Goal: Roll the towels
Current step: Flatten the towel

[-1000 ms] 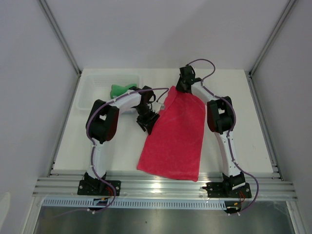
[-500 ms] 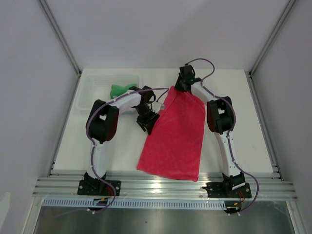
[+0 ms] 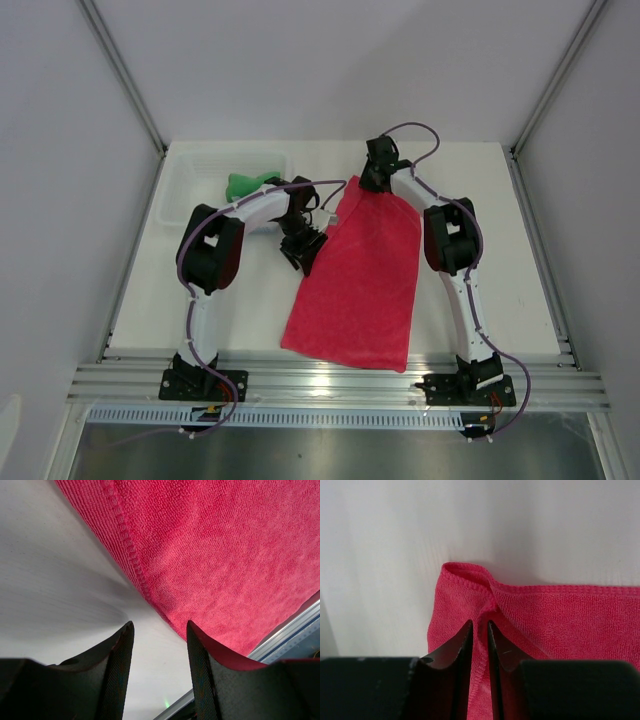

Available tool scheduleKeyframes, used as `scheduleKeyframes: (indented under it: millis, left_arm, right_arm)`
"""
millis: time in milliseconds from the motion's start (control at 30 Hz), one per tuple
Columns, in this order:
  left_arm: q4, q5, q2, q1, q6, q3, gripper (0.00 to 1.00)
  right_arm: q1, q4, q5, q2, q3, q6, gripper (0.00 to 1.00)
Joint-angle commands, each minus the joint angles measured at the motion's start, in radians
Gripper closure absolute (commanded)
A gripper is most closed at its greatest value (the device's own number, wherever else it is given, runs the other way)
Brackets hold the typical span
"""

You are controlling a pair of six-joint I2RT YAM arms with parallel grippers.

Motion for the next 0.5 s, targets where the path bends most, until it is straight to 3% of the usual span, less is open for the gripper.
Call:
scheduleKeyframes:
  millis: [0, 100, 333, 467]
  left_arm:
    - [-0.005, 0.036, -0.003, 0.007, -0.007, 0.003, 0.50]
    - [-0.005, 0.034, -0.004, 0.007, -0.007, 0.003, 0.50]
    - [-0.005, 0.036, -0.003, 0.007, -0.007, 0.003, 0.50]
    - [-0.008, 0.036, -0.004, 0.007, -0.007, 0.008, 0.50]
  right_arm:
    - [0.012, -0.034, 0.062, -0.015, 0.033, -0.013, 0.79]
    - [0.003, -0.028, 0.041, -0.003, 0.039, -0.005, 0.79]
    - [0.004, -0.021, 0.022, 0.022, 0.071, -0.003, 0.88]
    - [0.003, -0.041, 0.037, 0.026, 0.079, -0.011, 1.00]
